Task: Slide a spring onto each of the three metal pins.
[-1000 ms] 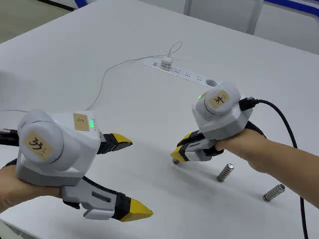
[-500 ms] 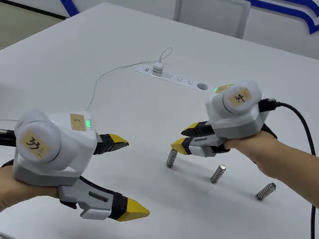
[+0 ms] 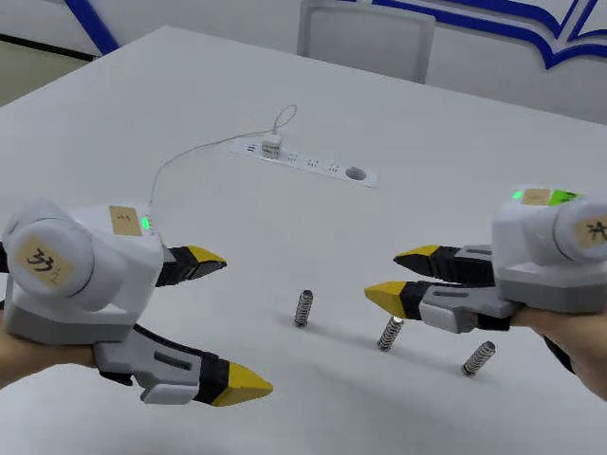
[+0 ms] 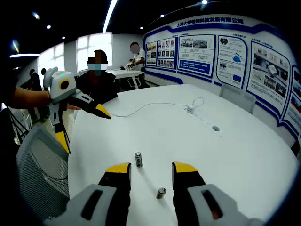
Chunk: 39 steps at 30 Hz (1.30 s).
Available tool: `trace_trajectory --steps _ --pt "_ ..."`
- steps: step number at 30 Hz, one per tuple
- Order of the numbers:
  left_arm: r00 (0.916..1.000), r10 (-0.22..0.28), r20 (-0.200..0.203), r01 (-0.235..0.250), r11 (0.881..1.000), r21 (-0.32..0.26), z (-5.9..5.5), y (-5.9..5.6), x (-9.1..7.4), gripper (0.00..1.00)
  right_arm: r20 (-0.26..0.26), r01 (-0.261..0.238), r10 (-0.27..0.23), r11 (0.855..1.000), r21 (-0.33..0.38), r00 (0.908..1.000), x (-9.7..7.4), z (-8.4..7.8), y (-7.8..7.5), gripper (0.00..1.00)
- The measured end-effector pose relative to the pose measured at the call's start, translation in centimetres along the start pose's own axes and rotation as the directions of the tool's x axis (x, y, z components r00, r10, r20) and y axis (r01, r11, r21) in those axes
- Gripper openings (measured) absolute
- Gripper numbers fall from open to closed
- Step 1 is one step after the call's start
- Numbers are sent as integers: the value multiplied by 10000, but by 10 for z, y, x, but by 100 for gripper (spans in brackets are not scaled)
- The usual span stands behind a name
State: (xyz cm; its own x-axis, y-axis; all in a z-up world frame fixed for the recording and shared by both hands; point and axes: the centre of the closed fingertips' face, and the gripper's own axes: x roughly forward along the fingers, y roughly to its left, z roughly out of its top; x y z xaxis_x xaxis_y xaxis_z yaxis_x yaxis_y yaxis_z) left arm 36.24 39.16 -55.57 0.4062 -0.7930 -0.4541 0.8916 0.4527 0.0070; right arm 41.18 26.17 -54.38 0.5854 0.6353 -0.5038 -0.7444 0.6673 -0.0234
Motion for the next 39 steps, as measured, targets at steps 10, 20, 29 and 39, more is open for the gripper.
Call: trace_trajectory --steps 10,20,29,39 --pt "9999 49 -158 -44 9994 345 12 6 -5 89 939 1018 -1096 9913 834 9895 -66 -19 -24 41" --pt "9993 -371 -98 374 9987 340 17 2 -15 94 1236 1952 -2075 9752 1047 9704 -119 -31 -34 45" --pt "9999 -12 143 11 10000 43 27 15 -29 95 1019 2349 -2419 9690 762 9649 -156 -52 -27 55" --pt "9982 -335 494 355 9986 -392 34 7 -34 97 221 1931 -1944 9797 530 9807 -163 -76 -2 68"
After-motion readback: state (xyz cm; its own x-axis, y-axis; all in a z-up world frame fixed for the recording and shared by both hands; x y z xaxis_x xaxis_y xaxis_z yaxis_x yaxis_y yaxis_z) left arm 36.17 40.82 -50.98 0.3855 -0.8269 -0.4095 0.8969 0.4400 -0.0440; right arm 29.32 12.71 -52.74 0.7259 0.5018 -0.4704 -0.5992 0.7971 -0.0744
